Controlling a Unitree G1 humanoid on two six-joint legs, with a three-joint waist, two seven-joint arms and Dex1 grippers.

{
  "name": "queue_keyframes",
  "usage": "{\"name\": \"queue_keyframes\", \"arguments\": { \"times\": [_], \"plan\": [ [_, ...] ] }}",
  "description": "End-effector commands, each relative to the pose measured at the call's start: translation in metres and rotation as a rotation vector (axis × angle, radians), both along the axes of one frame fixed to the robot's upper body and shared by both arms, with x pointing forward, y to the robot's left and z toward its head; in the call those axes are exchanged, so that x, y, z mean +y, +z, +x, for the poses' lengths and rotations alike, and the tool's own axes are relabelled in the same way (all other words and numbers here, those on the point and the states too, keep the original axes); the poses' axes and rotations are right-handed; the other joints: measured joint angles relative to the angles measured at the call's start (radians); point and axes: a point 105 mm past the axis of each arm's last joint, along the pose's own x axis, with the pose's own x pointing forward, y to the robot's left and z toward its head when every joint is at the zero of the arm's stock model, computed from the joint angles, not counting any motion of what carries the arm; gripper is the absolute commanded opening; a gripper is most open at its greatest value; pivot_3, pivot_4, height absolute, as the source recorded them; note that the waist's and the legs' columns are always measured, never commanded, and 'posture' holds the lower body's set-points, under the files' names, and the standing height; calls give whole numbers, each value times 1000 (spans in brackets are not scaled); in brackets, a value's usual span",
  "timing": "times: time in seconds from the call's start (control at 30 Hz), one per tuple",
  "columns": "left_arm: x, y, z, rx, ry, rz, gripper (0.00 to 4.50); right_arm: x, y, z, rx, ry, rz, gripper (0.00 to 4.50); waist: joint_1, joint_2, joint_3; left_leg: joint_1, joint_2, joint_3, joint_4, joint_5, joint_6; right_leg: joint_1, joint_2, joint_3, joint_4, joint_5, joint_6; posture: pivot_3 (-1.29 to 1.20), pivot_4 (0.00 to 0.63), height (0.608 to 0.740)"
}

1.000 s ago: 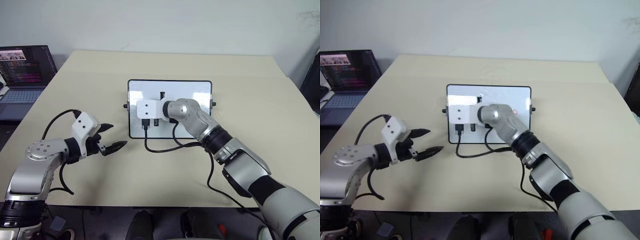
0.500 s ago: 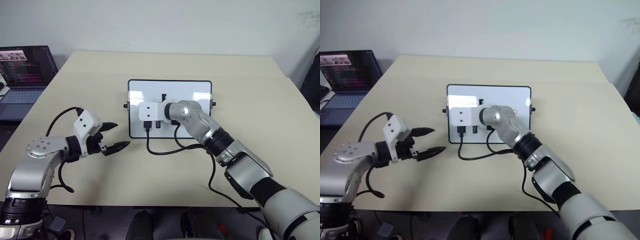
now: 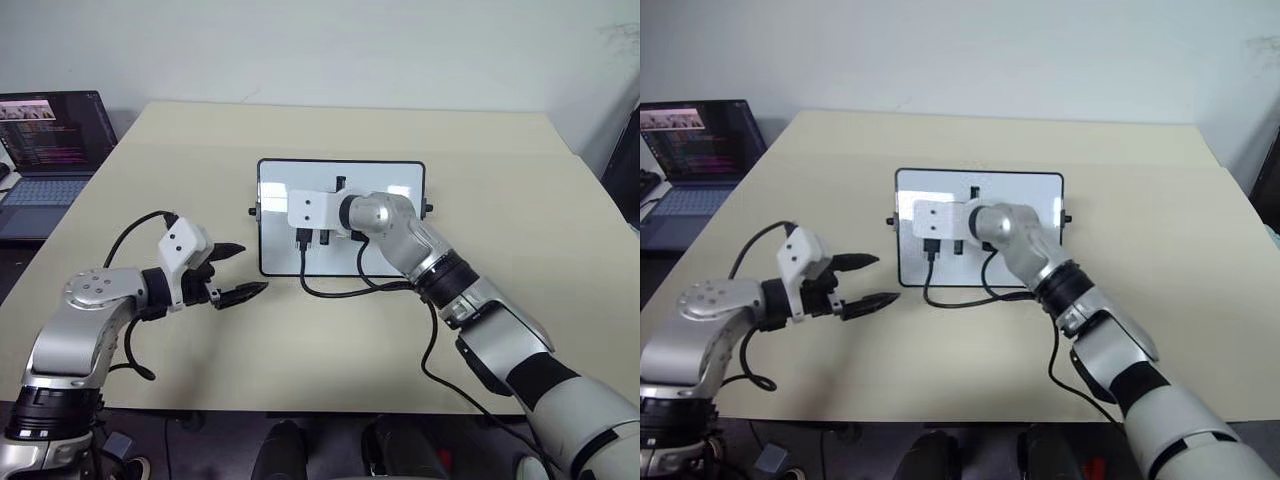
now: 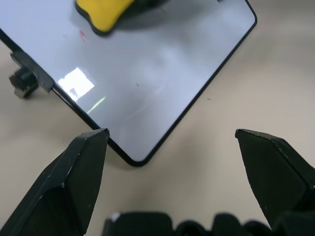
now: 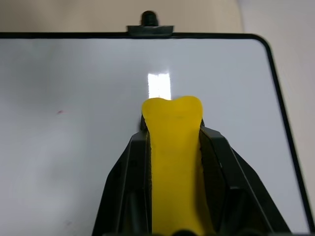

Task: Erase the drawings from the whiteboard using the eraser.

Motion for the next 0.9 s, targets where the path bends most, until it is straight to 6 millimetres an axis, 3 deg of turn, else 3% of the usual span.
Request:
{"name": "queue_keyframes", "arguments": {
  "times": [0.03, 0.17, 0.23, 0.37, 0.6, 0.77, 0.83, 0.9],
  "plan": [
    [-4, 7, 1, -29, -30, -11, 4500, -2, -23, -5, 67, -7, -56, 997, -4, 0, 0, 0, 0, 0, 0, 0, 0, 0, 0, 0, 0, 0, 0, 0, 150, 740],
    [-4, 7, 1, -28, -32, -9, 4500, 10, 7, 8, -91, -59, 68, 997, -11, 1, 0, 1, 0, 0, 0, 0, 0, 0, 1, 0, 1, 0, 0, 0, 150, 740],
    [-3, 6, 1, -27, -31, -8, 4500, 11, 12, 11, -116, -67, 86, 997, -11, 1, 1, 1, 0, 0, 0, 0, 0, -1, 2, 0, 1, 0, 0, 0, 150, 740],
    [-1, 6, 2, -30, -17, -2, 4500, 12, 9, 11, -108, -59, 79, 997, -7, 1, 1, 1, 1, 0, 0, 0, 0, -1, 1, 0, 1, 0, 0, 0, 150, 740],
    [1, 5, 3, -34, 1, 2, 4500, 11, -24, -3, 36, -2, -42, 997, -6, 1, 1, 0, 1, 0, -1, 0, 0, -1, 1, 0, 0, 0, 0, 0, 150, 740],
    [1, 5, 2, -33, 0, 1, 4500, 9, 8, 13, -90, -70, 66, 997, -6, 1, 1, 1, 1, 0, -1, 0, 0, -1, 1, 0, 0, 0, 0, 0, 150, 740],
    [0, 4, 2, -31, -3, 0, 4500, 7, 11, 15, -93, -79, 72, 997, -4, 1, 1, 1, 1, 0, 0, 0, 0, -1, 1, 0, 1, 0, 0, 0, 150, 740],
    [-1, 4, 2, -31, -6, -1, 4500, 2, 0, 14, -47, -79, 36, 997, -3, 1, 1, 0, 1, 0, 0, 0, 0, -1, 1, 0, 1, 0, 0, 0, 150, 740]
  ]
}}
